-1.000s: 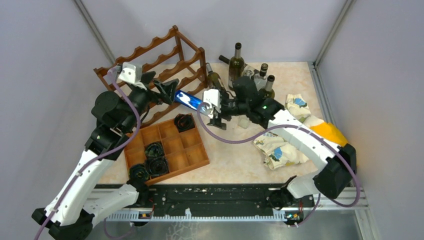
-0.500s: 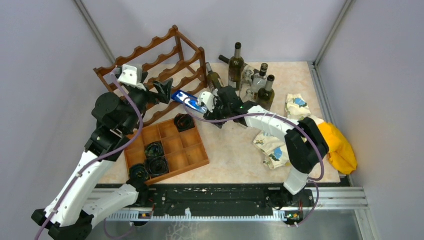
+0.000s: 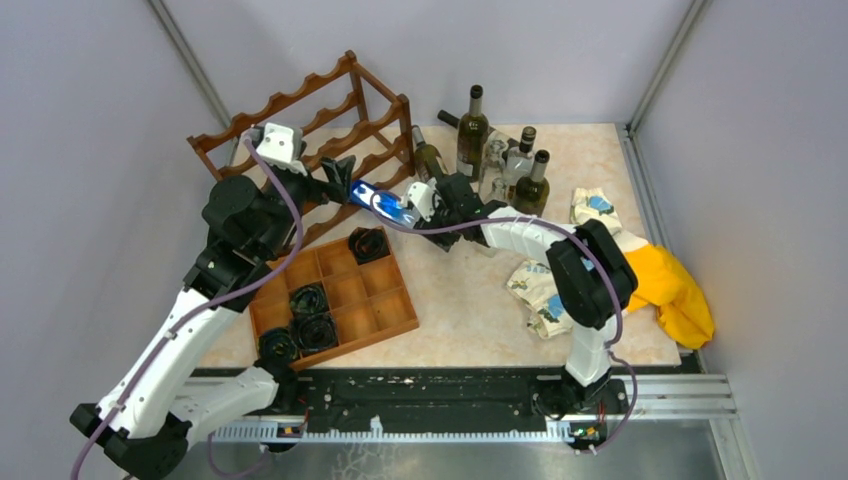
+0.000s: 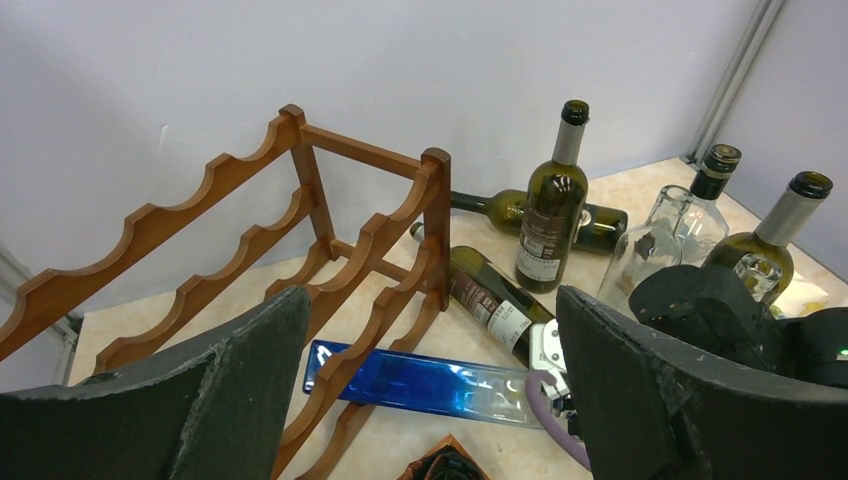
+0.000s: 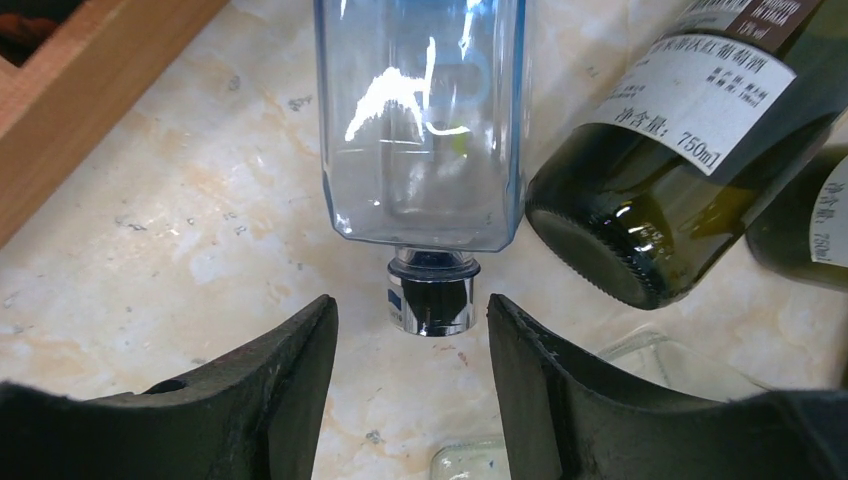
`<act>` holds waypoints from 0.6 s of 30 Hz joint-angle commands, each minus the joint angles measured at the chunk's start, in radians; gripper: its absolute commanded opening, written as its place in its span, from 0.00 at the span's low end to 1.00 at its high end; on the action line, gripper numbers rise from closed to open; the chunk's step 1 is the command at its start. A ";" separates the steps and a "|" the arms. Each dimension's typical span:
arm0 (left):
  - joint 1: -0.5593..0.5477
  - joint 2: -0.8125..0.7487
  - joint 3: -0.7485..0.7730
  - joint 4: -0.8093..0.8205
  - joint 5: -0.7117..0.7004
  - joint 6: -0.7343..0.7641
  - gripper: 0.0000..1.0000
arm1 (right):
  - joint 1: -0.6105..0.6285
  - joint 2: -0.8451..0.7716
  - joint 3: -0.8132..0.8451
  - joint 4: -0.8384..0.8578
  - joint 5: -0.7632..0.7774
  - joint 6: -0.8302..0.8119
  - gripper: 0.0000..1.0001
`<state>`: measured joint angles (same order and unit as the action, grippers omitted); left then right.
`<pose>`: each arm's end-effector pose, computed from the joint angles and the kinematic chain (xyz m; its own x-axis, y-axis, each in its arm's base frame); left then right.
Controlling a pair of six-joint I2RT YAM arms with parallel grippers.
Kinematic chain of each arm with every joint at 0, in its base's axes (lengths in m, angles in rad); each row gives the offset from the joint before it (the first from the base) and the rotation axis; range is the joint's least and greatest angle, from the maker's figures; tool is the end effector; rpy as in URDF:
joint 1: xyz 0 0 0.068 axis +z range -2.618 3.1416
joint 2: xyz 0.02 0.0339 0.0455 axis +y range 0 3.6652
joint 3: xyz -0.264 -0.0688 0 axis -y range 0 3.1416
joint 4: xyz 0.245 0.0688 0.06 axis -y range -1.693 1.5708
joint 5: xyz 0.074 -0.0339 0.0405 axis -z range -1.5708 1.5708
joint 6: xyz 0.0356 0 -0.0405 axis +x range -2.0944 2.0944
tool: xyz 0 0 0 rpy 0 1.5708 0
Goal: Put the wine bottle on the wine rack
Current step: Place the wine bottle in the wine rack.
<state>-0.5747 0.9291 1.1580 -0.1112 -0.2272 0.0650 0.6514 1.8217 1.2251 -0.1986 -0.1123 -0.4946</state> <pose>0.1680 -0.0992 0.4518 0.1206 -0.0027 -0.9927 0.3347 0.9415 0.0381 0.3145 0.2448 0.2031 -0.1842 -0.7335 -0.6542 -0.8547 0.4482 -0.2619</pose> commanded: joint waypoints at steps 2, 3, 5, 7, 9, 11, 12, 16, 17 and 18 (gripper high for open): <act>0.004 0.025 -0.007 0.053 0.018 0.001 0.98 | -0.013 0.036 0.044 0.066 0.003 0.003 0.55; 0.003 0.028 -0.006 0.055 0.019 -0.003 0.98 | -0.013 0.043 0.044 0.072 0.002 0.003 0.55; 0.003 0.031 -0.010 0.061 0.020 -0.009 0.98 | -0.014 0.061 0.050 0.082 -0.002 0.003 0.53; 0.003 0.031 -0.013 0.064 0.019 -0.019 0.98 | -0.015 0.082 0.063 0.088 -0.006 0.006 0.52; 0.003 0.028 -0.020 0.065 0.015 -0.029 0.98 | -0.014 0.098 0.074 0.095 -0.012 0.011 0.50; 0.003 0.022 -0.026 0.068 0.009 -0.034 0.98 | -0.015 0.116 0.090 0.092 -0.022 0.016 0.45; 0.004 0.020 -0.029 0.069 0.007 -0.038 0.98 | -0.014 0.124 0.098 0.088 -0.027 0.023 0.43; 0.003 0.014 -0.033 0.072 -0.003 -0.045 0.98 | -0.013 0.135 0.109 0.087 -0.047 0.043 0.28; 0.003 0.014 -0.035 0.074 -0.006 -0.046 0.98 | -0.015 0.133 0.108 0.087 -0.053 0.049 0.24; 0.003 0.013 -0.037 0.077 -0.007 -0.048 0.98 | -0.015 0.130 0.109 0.088 -0.059 0.058 0.20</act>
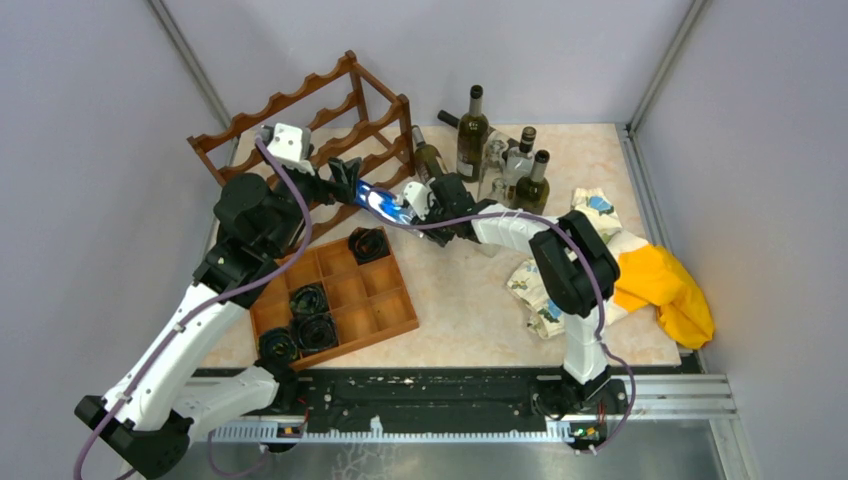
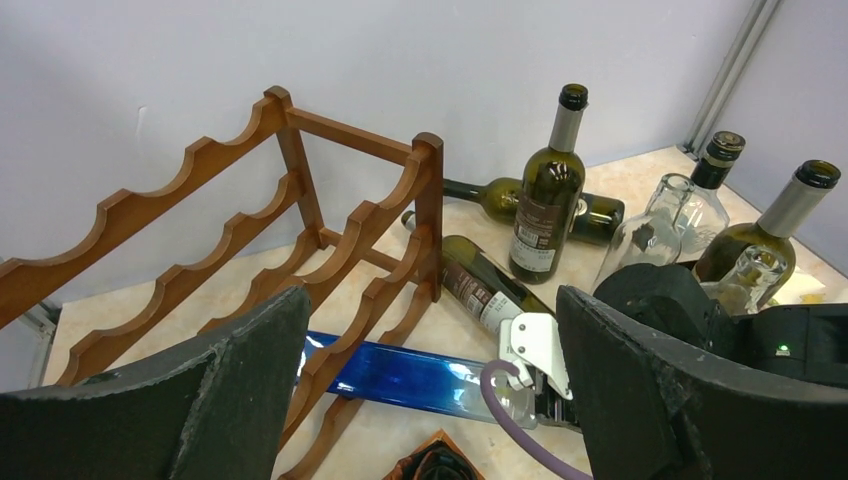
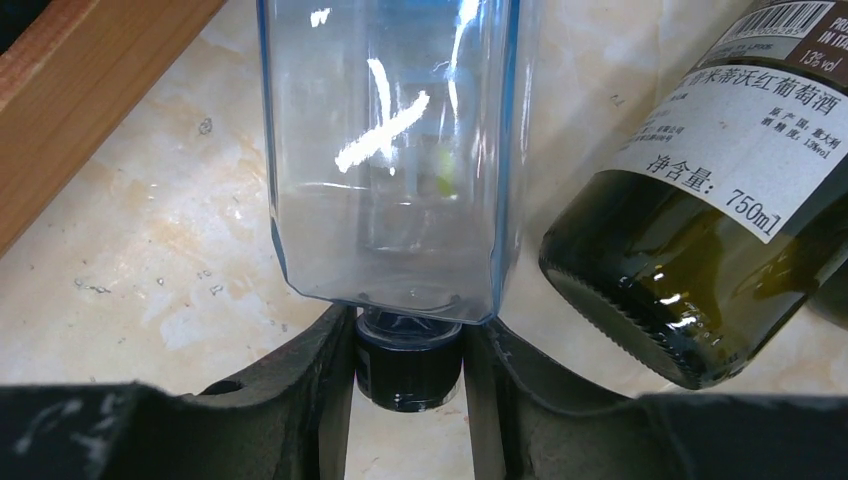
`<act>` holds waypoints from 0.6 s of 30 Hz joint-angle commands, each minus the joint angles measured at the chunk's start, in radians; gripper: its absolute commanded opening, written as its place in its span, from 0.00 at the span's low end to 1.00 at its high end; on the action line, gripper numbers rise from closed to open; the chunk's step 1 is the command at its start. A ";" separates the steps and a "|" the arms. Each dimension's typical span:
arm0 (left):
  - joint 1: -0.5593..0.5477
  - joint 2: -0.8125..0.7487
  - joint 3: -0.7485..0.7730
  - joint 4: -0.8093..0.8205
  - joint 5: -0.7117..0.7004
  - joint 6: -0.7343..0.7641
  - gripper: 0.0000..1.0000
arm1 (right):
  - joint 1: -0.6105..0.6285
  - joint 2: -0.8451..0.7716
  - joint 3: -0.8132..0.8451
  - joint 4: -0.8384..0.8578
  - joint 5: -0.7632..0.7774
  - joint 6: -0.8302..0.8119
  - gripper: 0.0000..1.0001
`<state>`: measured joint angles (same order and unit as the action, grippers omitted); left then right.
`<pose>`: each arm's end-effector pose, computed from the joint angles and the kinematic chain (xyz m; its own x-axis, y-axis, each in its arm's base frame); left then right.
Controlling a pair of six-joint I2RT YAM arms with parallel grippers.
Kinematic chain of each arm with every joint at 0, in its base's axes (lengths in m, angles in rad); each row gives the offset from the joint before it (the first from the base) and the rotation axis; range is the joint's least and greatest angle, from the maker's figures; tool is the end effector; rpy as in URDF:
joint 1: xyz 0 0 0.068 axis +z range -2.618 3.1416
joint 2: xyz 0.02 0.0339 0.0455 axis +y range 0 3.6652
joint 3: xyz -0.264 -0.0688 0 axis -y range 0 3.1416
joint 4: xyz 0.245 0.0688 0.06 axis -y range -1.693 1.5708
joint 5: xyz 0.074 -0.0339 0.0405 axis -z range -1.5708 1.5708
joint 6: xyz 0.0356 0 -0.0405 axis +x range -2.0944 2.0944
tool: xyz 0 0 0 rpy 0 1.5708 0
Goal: Put the wine bottle on the wine rack
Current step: Place the wine bottle in the wine rack.
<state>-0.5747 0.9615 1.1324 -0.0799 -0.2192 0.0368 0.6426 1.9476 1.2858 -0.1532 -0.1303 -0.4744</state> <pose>0.1792 -0.1068 0.4407 0.0891 -0.0149 -0.9959 0.3458 0.9382 0.0169 0.3353 0.2568 0.1762 -0.2142 -0.7261 -0.6533 -0.8582 0.4594 -0.2292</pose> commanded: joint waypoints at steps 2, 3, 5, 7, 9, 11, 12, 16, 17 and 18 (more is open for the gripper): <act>0.003 -0.018 -0.013 0.050 -0.017 -0.021 0.98 | -0.005 -0.004 0.057 0.043 -0.059 0.064 0.15; 0.003 -0.018 -0.015 0.054 -0.017 -0.022 0.98 | -0.005 -0.006 0.064 0.039 -0.067 0.082 0.12; 0.003 -0.017 -0.018 0.061 -0.018 -0.024 0.98 | -0.005 -0.007 0.090 0.027 -0.087 0.130 0.07; 0.004 -0.017 -0.022 0.068 -0.019 -0.026 0.98 | -0.005 -0.006 0.114 0.020 -0.109 0.185 0.04; 0.004 -0.015 -0.025 0.073 -0.019 -0.026 0.98 | -0.003 -0.001 0.134 0.017 -0.129 0.237 0.01; 0.004 -0.016 -0.028 0.072 -0.020 -0.028 0.98 | 0.002 0.007 0.150 0.022 -0.140 0.276 0.00; 0.004 -0.017 -0.029 0.073 -0.021 -0.029 0.98 | 0.003 0.013 0.157 0.027 -0.141 0.295 0.00; 0.004 -0.023 -0.037 0.072 -0.027 -0.033 0.98 | 0.005 0.057 0.195 0.037 -0.152 0.359 0.00; 0.004 -0.025 -0.037 0.072 -0.028 -0.034 0.98 | 0.006 0.069 0.205 0.038 -0.155 0.371 0.00; 0.004 -0.027 -0.037 0.070 -0.030 -0.033 0.98 | 0.007 0.080 0.214 0.037 -0.159 0.380 0.00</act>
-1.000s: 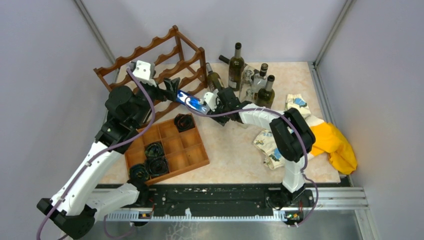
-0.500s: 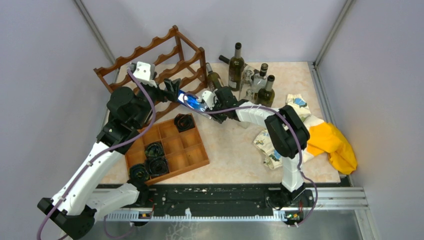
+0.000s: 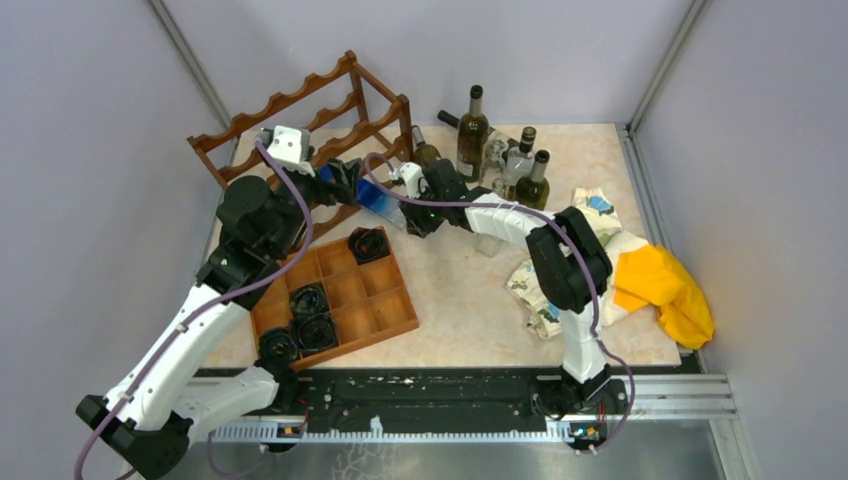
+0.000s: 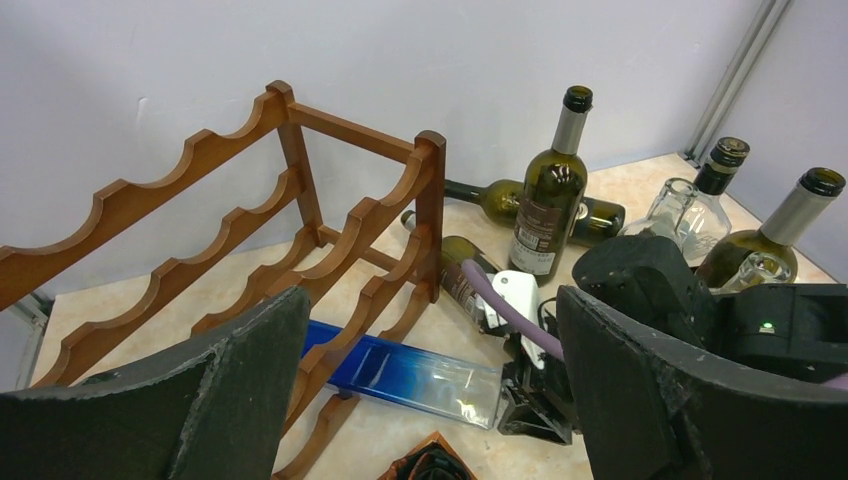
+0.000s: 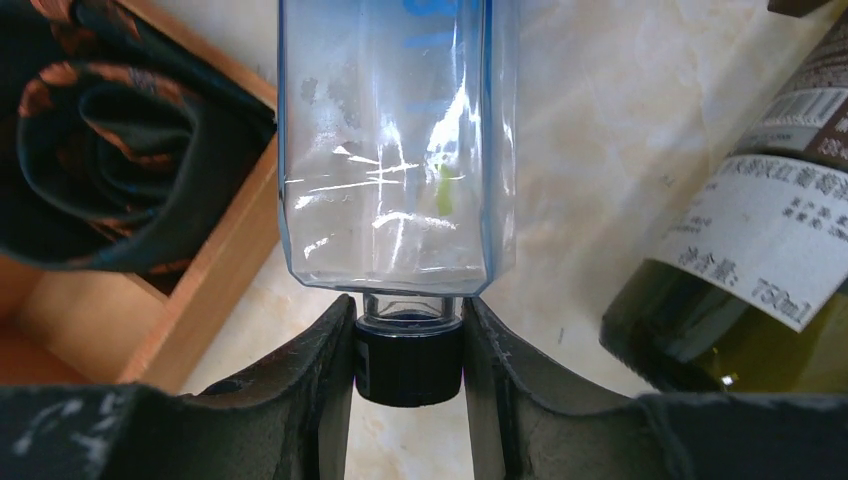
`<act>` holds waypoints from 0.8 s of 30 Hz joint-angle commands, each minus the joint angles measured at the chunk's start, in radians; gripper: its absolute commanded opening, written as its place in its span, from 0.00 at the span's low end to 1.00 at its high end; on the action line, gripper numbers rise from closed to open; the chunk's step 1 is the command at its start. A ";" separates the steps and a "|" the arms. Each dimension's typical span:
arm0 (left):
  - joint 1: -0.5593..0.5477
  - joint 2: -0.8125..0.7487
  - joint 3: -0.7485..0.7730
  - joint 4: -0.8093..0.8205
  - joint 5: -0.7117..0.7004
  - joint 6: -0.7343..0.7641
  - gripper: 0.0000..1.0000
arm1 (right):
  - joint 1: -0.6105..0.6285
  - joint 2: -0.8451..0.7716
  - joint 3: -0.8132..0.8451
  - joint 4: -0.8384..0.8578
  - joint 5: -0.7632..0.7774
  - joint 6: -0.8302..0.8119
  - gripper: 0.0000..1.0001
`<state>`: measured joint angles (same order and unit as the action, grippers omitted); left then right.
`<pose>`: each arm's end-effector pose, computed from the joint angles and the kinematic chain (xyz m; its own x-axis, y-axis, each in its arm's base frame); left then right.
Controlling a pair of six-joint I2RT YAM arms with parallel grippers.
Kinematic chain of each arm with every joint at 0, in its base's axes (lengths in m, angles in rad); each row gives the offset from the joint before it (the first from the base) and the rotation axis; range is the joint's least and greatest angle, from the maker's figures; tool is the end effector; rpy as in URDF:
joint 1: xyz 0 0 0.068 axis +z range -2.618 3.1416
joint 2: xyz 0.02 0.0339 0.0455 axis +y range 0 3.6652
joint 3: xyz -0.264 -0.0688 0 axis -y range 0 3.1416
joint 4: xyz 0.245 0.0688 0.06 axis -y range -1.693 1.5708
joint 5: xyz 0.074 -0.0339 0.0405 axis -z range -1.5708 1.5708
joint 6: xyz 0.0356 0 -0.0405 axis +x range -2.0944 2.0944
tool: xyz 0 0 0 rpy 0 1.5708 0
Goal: Put the wine bottle on the wine rack
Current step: Place the wine bottle in the wine rack.
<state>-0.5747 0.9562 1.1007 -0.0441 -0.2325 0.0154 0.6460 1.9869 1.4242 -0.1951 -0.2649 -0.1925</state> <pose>0.1804 -0.1071 0.4347 0.0893 -0.0400 -0.9952 0.3352 0.9421 -0.0078 0.3494 0.2751 0.2005 -0.3985 -0.5317 -0.7474 -0.8243 0.5649 0.0377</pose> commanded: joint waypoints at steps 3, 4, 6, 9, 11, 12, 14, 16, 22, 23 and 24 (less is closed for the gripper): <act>0.004 -0.023 -0.004 0.031 -0.022 -0.008 0.98 | 0.011 0.070 0.094 0.079 -0.029 0.112 0.00; 0.003 -0.022 -0.003 0.030 -0.023 -0.007 0.98 | 0.015 0.080 0.096 0.079 -0.031 0.115 0.00; 0.004 -0.022 -0.001 0.027 -0.026 -0.004 0.98 | 0.020 0.097 0.101 0.079 -0.035 0.125 0.00; 0.004 -0.017 0.005 0.025 -0.028 0.001 0.98 | 0.026 0.119 0.114 0.087 -0.034 0.144 0.00; 0.004 -0.015 0.009 0.023 -0.029 0.004 0.98 | 0.023 0.130 0.127 0.098 -0.030 0.155 0.00; 0.004 -0.012 0.010 0.021 -0.028 0.008 0.98 | 0.025 0.137 0.135 0.101 -0.030 0.161 0.00; 0.003 -0.007 0.017 0.019 -0.028 0.011 0.98 | 0.024 0.144 0.153 0.107 -0.031 0.168 0.00; 0.004 -0.003 0.020 0.017 -0.028 0.015 0.98 | 0.025 0.149 0.168 0.115 -0.035 0.177 0.00; 0.003 0.002 0.024 0.018 -0.026 0.017 0.98 | 0.026 0.169 0.209 0.134 -0.054 0.226 0.00; 0.004 0.003 0.024 0.018 -0.027 0.017 0.98 | 0.026 0.174 0.215 0.135 -0.056 0.233 0.00; 0.004 0.004 0.026 0.017 -0.026 0.019 0.98 | 0.029 0.178 0.219 0.137 -0.058 0.235 0.00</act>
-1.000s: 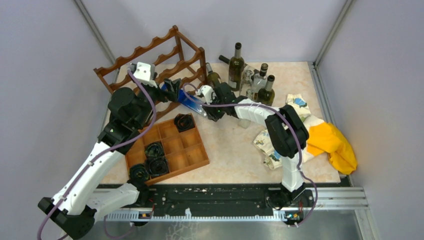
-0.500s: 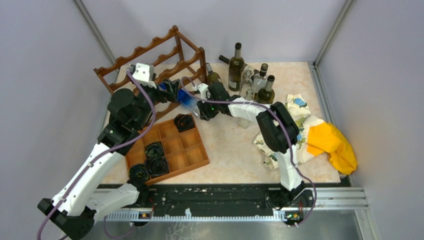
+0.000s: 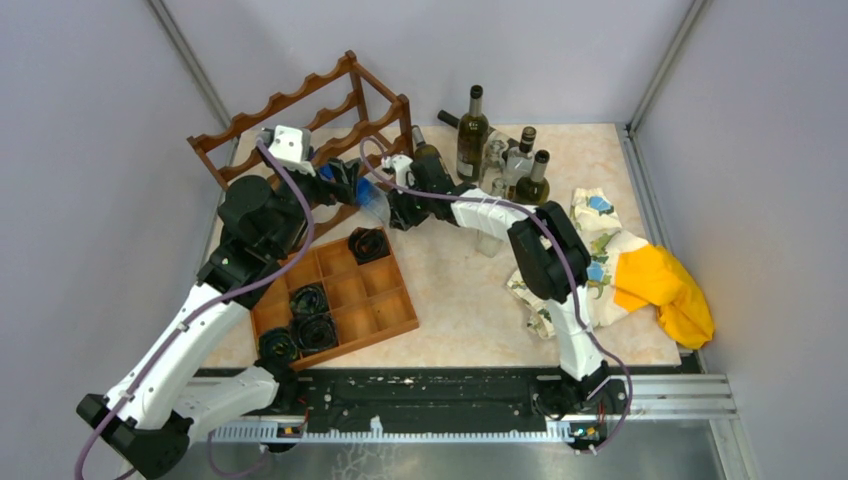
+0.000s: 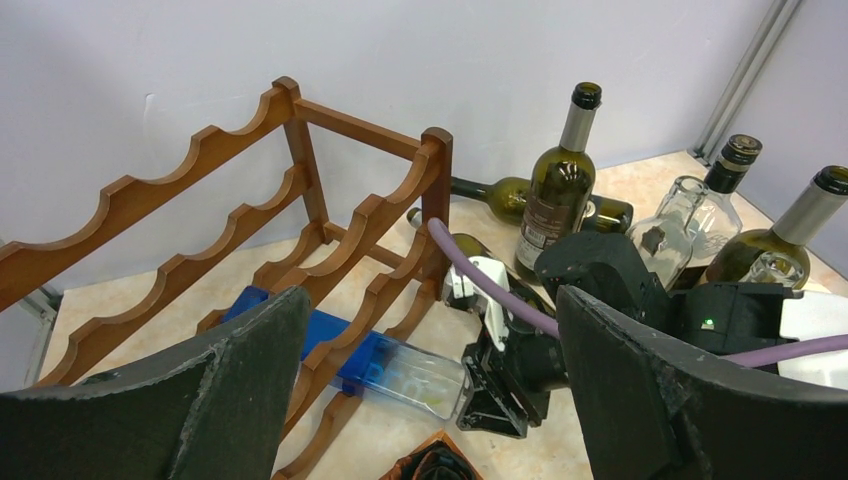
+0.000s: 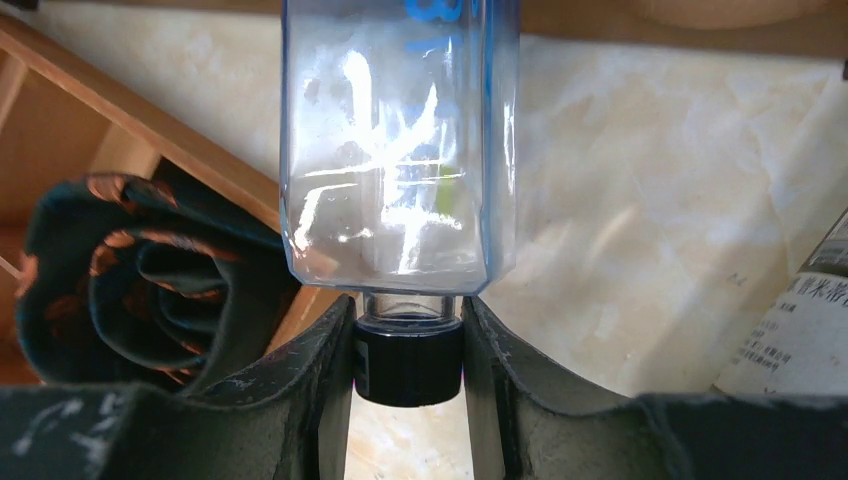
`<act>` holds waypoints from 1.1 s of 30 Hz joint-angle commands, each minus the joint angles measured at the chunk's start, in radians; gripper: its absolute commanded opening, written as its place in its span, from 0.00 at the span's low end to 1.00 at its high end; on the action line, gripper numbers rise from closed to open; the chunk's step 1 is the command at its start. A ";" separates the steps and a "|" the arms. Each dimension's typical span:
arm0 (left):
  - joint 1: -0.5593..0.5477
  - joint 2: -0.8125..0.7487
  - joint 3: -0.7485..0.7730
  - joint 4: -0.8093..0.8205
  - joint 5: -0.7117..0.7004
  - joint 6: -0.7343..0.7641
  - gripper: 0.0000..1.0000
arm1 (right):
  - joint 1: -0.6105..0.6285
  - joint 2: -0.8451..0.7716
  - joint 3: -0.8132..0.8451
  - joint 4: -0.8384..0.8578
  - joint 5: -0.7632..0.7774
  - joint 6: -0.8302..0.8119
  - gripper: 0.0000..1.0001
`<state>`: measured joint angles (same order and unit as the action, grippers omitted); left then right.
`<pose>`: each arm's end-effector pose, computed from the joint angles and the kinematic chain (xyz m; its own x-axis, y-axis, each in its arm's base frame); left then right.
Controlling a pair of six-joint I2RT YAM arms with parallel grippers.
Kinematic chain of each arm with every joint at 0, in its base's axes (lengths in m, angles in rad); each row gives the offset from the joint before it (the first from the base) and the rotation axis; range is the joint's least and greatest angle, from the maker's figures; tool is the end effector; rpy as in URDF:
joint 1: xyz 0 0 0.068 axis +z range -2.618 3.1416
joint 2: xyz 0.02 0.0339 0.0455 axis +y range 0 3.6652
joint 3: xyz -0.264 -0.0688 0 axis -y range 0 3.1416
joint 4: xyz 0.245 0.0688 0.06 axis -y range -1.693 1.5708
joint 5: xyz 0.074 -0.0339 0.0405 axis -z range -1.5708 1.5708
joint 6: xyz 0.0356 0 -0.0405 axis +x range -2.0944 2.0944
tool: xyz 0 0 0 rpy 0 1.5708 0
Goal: Put the wine bottle on the wine rack
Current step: Place the wine bottle in the wine rack.
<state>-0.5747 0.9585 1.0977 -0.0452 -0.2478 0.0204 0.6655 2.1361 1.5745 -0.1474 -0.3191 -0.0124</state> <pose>0.1815 -0.1072 0.4331 0.0853 -0.0317 -0.9958 0.3203 0.9473 -0.0027 0.3727 0.3067 0.1866 -0.5025 -0.4094 -0.7615 -0.7799 0.5948 0.1948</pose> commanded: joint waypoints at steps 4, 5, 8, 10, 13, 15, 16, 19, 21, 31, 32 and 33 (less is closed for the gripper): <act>0.004 0.005 0.036 0.017 -0.013 0.019 0.98 | 0.019 0.042 0.073 0.097 -0.019 0.073 0.00; 0.004 0.006 0.035 0.018 -0.013 0.019 0.98 | 0.023 0.044 0.073 0.097 -0.022 0.077 0.00; 0.003 0.008 0.039 0.016 -0.010 0.019 0.98 | 0.036 0.056 0.069 0.101 -0.026 0.087 0.00; 0.004 0.008 0.042 0.014 -0.010 0.019 0.98 | 0.047 0.064 0.064 0.104 -0.027 0.091 0.00; 0.004 0.008 0.045 0.009 -0.010 0.019 0.98 | 0.056 0.079 0.061 0.109 -0.026 0.101 0.00; 0.003 0.007 0.048 0.006 -0.010 0.019 0.98 | 0.057 0.091 0.061 0.111 -0.027 0.111 0.00; 0.003 0.007 0.048 0.004 -0.010 0.018 0.98 | 0.057 0.096 0.062 0.113 -0.027 0.115 0.00; 0.003 0.004 0.048 -0.002 -0.010 0.016 0.98 | 0.058 0.106 0.070 0.121 -0.022 0.125 0.00; 0.004 0.003 0.048 -0.004 -0.010 0.016 0.98 | 0.059 0.111 0.080 0.124 -0.021 0.128 0.00; 0.004 0.006 0.057 -0.018 -0.013 0.018 0.98 | 0.078 0.148 0.127 0.141 -0.021 0.170 0.00; 0.003 0.006 0.057 -0.020 -0.016 0.018 0.98 | 0.081 0.151 0.128 0.140 -0.021 0.174 0.00; 0.003 0.008 0.057 -0.020 -0.017 0.019 0.98 | 0.083 0.153 0.128 0.140 -0.023 0.177 0.00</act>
<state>-0.5751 0.9668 1.1179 -0.0570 -0.2481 0.0277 0.6983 2.2360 1.6722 -0.0147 -0.3027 0.1516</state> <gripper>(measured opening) 0.983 0.378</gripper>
